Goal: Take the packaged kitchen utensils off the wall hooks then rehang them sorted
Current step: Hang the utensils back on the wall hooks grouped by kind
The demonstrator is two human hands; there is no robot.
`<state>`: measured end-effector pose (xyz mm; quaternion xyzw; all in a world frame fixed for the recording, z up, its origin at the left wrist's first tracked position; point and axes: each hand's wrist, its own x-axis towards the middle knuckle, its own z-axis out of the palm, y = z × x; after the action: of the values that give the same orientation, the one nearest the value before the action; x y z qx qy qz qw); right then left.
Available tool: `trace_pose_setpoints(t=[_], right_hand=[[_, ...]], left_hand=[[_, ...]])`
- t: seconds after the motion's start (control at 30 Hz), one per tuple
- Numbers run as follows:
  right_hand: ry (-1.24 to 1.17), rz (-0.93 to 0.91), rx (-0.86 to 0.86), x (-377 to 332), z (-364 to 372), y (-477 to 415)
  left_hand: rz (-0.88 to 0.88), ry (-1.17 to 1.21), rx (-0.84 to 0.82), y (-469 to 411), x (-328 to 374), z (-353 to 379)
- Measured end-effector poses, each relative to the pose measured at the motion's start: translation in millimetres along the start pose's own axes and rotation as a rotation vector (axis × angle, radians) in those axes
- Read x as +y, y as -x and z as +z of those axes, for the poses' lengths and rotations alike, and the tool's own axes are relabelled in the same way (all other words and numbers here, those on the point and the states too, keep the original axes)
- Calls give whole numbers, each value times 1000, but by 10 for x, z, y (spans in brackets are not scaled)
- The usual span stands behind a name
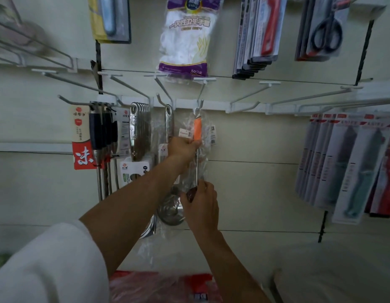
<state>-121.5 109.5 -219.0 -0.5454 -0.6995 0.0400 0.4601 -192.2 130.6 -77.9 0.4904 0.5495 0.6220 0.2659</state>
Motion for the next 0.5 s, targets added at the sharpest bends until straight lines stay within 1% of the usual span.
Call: trace_pose_setpoints(t=[0.17,0.27,0.33,0.4,0.5], right_hand=[[6,-29,29,27,56,-16],[-17,-46,118,-26,15,62],[-16,-95,212,-112,-63,97],[-20,-164,251,-237,-179,128],[-47,-261,256,-506,-332,236]], left_hand=[[8,-24,54,4,-63,-33],[48,-23,3,143,-46,-103],[145,-84,-32,362,33,-219],[321,-177,-61,631,134,-437],[604,-450,-22,986,121,-998]])
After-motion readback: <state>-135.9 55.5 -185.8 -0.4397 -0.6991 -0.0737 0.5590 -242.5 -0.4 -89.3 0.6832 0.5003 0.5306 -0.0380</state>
